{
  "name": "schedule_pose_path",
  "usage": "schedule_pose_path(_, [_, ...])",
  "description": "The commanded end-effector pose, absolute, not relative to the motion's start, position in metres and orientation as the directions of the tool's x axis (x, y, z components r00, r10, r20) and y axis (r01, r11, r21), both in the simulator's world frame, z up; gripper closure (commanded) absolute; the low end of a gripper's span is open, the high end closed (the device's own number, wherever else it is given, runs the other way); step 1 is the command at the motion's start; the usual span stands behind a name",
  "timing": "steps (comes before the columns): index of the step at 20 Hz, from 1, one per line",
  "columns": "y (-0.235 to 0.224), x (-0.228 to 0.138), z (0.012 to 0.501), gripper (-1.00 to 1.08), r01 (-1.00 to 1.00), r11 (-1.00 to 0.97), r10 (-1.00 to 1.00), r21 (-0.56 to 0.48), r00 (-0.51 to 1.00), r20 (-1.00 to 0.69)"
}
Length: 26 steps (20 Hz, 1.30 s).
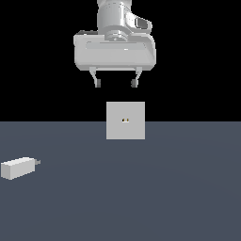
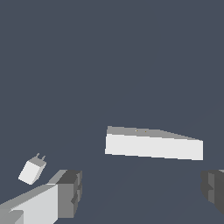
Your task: Plug the charger into the wall socket.
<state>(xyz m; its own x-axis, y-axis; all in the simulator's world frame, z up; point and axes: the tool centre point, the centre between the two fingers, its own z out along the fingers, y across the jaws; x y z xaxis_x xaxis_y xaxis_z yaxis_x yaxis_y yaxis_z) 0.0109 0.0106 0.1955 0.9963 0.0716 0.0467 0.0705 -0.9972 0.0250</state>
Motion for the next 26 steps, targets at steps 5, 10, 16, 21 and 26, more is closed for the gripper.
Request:
schedule_pose_path(5, [0.012,0.009,0.194,-0.92,0.065,-0.998,0.066,0.025,0.997,0.050])
schedule_pose_path(10, [0.020,0.002,0.189,-0.92,0.043,-0.999,0.044,0.026,0.997,0.063])
schedule_pose_path(16, [0.036,-0.012,0.176,-0.92,-0.006,-1.000,-0.003,0.027,0.996,0.091])
schedule_pose_path(21, [0.056,-0.027,0.162,-0.92,-0.059,-0.998,-0.055,0.027,0.991,0.123])
schedule_pose_path(26, [0.077,-0.040,0.148,-0.92,-0.114,-0.993,-0.109,0.025,0.982,0.155])
